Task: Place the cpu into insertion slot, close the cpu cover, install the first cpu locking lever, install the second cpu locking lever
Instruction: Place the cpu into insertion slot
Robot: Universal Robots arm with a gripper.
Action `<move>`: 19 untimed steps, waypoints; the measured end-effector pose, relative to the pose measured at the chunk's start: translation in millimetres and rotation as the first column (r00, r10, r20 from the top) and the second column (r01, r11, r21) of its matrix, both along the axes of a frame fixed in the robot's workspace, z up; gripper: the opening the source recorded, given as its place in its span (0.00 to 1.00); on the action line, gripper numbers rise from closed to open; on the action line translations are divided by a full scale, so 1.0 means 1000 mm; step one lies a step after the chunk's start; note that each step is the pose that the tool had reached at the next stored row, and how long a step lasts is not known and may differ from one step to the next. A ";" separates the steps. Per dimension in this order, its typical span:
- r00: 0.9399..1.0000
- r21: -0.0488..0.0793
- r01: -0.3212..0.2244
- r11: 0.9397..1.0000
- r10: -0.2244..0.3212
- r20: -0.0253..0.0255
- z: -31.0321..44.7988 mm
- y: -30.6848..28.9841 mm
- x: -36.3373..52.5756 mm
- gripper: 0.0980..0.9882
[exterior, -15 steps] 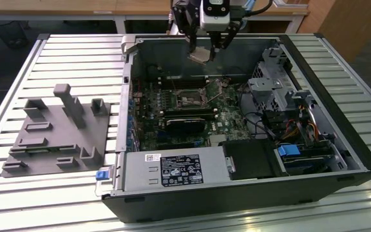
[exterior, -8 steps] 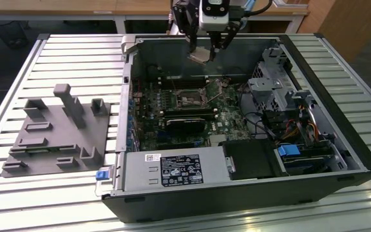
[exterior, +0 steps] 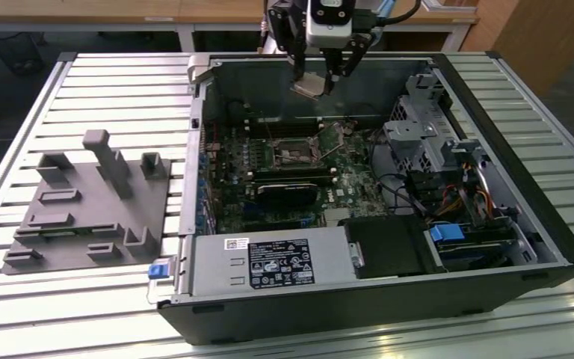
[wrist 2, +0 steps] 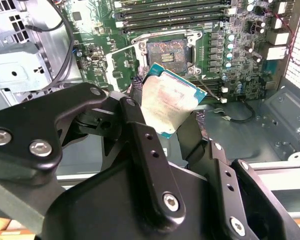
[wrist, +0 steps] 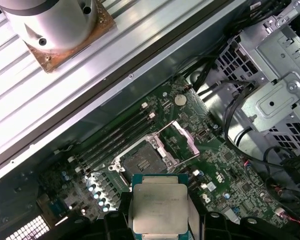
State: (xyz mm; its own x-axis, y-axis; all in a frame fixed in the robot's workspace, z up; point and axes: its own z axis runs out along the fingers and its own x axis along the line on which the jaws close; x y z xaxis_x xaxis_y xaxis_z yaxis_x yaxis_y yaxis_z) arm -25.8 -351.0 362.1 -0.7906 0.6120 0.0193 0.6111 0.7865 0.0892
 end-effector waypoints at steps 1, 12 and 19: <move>1.000 0.000 0.003 1.000 -0.003 0.000 0.0000 0.0000 0.0000 0.48; 0.999 0.000 0.036 0.999 -0.036 0.000 0.0000 0.0000 0.0000 0.48; 0.998 0.000 0.059 0.998 -0.059 0.000 0.0000 0.0000 0.0000 0.48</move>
State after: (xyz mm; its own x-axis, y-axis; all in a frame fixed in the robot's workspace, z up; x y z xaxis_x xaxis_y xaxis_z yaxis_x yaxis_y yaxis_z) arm -25.8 -351.0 362.1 -0.7532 0.6575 0.0193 0.6563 0.7492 0.0892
